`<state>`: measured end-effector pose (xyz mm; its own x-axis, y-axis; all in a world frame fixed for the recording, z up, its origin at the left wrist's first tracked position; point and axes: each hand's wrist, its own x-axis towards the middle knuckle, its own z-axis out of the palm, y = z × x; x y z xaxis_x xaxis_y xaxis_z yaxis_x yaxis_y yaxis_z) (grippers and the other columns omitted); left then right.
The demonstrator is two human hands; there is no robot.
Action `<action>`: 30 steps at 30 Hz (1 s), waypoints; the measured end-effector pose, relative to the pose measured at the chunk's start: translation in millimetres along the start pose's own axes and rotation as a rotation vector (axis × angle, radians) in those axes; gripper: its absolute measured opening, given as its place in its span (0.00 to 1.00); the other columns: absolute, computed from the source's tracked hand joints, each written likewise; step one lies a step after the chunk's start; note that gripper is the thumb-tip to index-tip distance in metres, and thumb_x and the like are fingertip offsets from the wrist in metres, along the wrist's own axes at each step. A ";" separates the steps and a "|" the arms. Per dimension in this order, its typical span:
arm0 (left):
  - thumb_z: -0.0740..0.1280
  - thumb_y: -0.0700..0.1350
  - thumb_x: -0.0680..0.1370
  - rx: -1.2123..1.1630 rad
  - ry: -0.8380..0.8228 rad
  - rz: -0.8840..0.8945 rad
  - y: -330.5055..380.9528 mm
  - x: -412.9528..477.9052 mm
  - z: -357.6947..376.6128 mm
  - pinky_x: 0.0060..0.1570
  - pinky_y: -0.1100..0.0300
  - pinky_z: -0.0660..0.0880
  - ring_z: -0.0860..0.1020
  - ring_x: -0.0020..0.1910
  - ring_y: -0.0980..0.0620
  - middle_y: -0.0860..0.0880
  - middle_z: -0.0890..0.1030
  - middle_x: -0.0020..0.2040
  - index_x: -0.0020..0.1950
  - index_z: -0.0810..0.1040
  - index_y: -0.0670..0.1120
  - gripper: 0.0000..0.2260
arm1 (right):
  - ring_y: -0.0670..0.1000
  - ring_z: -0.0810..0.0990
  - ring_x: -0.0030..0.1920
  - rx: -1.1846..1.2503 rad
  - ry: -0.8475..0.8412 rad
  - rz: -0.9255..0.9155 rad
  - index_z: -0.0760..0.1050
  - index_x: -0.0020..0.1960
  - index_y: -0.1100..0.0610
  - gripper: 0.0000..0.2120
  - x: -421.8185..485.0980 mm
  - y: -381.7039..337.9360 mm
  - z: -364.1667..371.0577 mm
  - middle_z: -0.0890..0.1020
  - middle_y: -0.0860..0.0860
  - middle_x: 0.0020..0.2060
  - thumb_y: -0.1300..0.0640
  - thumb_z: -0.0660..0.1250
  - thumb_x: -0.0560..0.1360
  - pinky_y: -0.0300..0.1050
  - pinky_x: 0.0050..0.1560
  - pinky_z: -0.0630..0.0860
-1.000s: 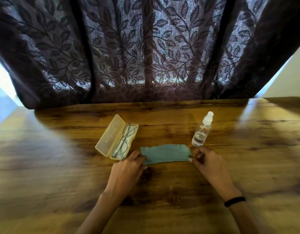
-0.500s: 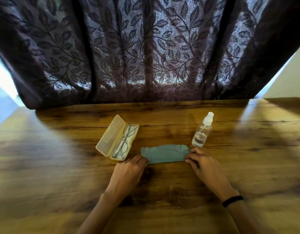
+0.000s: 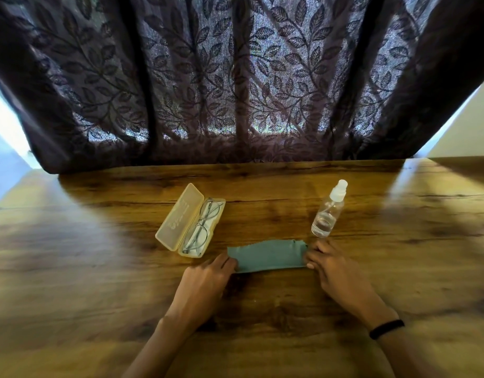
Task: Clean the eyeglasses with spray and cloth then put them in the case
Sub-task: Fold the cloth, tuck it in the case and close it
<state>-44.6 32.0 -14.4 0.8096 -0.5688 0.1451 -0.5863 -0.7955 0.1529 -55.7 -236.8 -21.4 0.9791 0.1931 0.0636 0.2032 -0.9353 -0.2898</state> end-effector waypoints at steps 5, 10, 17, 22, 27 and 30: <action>0.63 0.40 0.75 0.002 -0.073 -0.147 0.9 4.5 -2.9 0.39 0.61 0.73 0.80 0.47 0.52 0.52 0.76 0.59 0.59 0.70 0.51 0.14 | 0.45 0.68 0.57 -0.035 -0.048 0.002 0.71 0.59 0.51 0.12 1.2 -0.6 -4.0 0.71 0.46 0.57 0.59 0.58 0.77 0.37 0.51 0.70; 0.59 0.44 0.78 0.026 -0.015 -0.226 1.5 22.2 -5.0 0.33 0.65 0.69 0.79 0.42 0.54 0.52 0.77 0.54 0.55 0.70 0.49 0.07 | 0.48 0.76 0.49 -0.053 0.038 0.027 0.71 0.50 0.51 0.08 15.5 -5.7 -10.1 0.75 0.48 0.51 0.62 0.61 0.75 0.37 0.40 0.68; 0.61 0.44 0.78 0.104 -0.020 -0.305 1.5 41.4 -1.1 0.34 0.63 0.72 0.80 0.43 0.52 0.50 0.76 0.53 0.54 0.72 0.47 0.05 | 0.51 0.79 0.48 -0.141 0.056 0.065 0.71 0.50 0.52 0.08 36.1 -16.1 -13.1 0.76 0.48 0.51 0.62 0.64 0.73 0.39 0.36 0.69; 0.62 0.43 0.78 0.082 -0.063 -0.289 0.0 47.6 0.5 0.42 0.60 0.78 0.80 0.47 0.51 0.48 0.75 0.56 0.56 0.72 0.46 0.07 | 0.53 0.78 0.51 -0.195 0.012 0.069 0.72 0.53 0.54 0.12 40.8 -19.5 -12.1 0.75 0.49 0.55 0.64 0.65 0.72 0.45 0.42 0.77; 0.62 0.43 0.78 0.047 -0.045 -0.295 1.3 45.9 -2.1 0.44 0.60 0.78 0.79 0.48 0.51 0.48 0.73 0.59 0.57 0.72 0.46 0.08 | 0.52 0.79 0.52 -0.203 0.045 0.071 0.72 0.55 0.53 0.12 39.9 -15.4 -7.5 0.76 0.49 0.55 0.63 0.64 0.73 0.44 0.43 0.77; 0.61 0.44 0.78 0.023 0.017 -0.245 6.2 42.4 -1.0 0.41 0.62 0.75 0.78 0.48 0.52 0.49 0.69 0.62 0.59 0.70 0.47 0.10 | 0.52 0.80 0.48 -0.146 0.074 0.085 0.73 0.53 0.52 0.10 34.8 -9.5 -4.9 0.78 0.49 0.52 0.62 0.64 0.73 0.44 0.40 0.76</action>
<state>-14.0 3.2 -6.3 0.9270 -0.3545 0.1228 -0.3712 -0.9141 0.1633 -23.6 -222.6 -11.8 0.9887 0.0943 0.1166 0.1120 -0.9814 -0.1561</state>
